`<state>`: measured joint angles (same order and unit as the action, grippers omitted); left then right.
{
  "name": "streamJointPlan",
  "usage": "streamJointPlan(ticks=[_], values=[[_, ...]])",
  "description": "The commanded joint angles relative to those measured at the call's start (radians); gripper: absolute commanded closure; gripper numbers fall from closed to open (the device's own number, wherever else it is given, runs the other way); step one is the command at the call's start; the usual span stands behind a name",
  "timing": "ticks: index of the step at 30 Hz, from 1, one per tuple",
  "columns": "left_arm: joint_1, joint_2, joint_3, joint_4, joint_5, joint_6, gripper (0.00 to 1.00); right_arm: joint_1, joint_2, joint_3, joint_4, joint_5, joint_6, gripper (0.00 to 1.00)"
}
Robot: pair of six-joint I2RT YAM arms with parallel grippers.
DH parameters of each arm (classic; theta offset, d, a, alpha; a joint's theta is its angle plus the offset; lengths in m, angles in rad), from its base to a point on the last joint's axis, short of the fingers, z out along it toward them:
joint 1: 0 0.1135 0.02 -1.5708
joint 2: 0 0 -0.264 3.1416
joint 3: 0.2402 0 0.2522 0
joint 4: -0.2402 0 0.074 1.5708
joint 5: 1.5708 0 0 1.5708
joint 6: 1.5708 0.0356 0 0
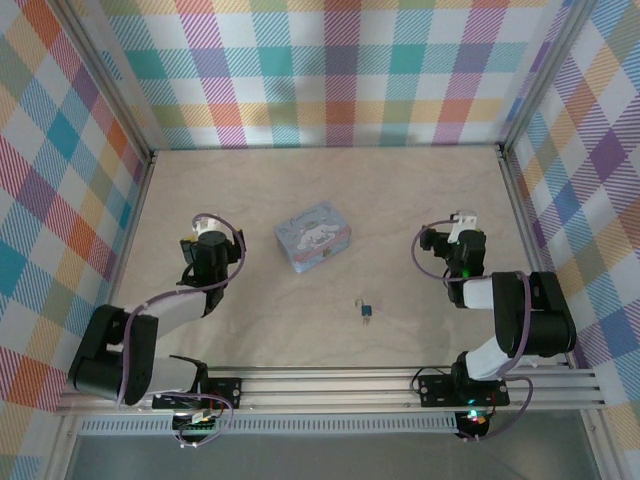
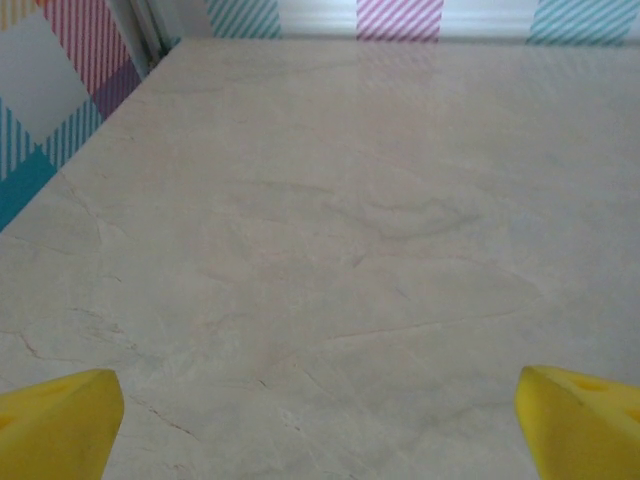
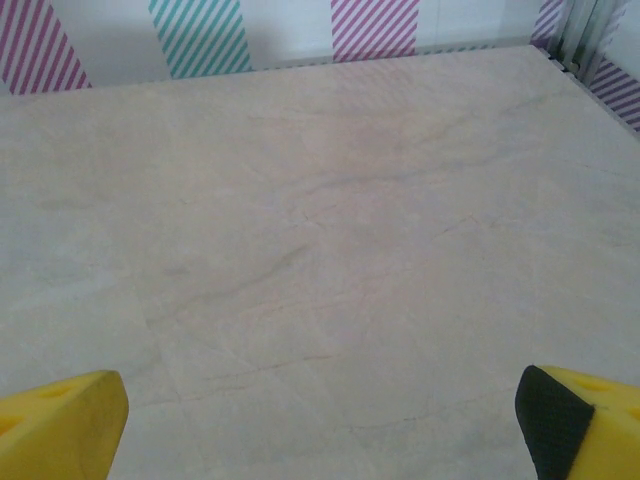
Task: Unlock a padlock with a key
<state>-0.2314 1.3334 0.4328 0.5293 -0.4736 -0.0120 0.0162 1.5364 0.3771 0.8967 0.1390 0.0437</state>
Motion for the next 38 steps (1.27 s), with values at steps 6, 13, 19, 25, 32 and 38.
streamJointPlan(ticks=[6, 13, 19, 25, 32, 38], values=[[0.080, 0.145, -0.066, 0.309, 0.162, 0.055, 0.00, -0.003, -0.003, 0.008, -0.018, -0.032, 0.011, 0.00], [0.102, 0.230, -0.072, 0.400, 0.245, 0.065, 0.00, -0.002, -0.002, 0.008, -0.019, -0.031, 0.011, 0.00], [0.155, 0.232, -0.017, 0.286, 0.324, 0.028, 0.00, -0.003, -0.004, 0.006, -0.017, -0.030, 0.007, 0.00], [0.154, 0.231, -0.016, 0.285, 0.322, 0.028, 0.00, -0.002, -0.004, 0.006, -0.017, -0.030, 0.005, 0.00], [0.154, 0.233, -0.017, 0.288, 0.325, 0.028, 0.00, 0.000, -0.003, 0.012, -0.026, -0.030, 0.003, 0.00], [0.155, 0.232, -0.017, 0.287, 0.324, 0.028, 0.00, 0.000, -0.003, 0.010, -0.023, -0.029, 0.003, 0.00]])
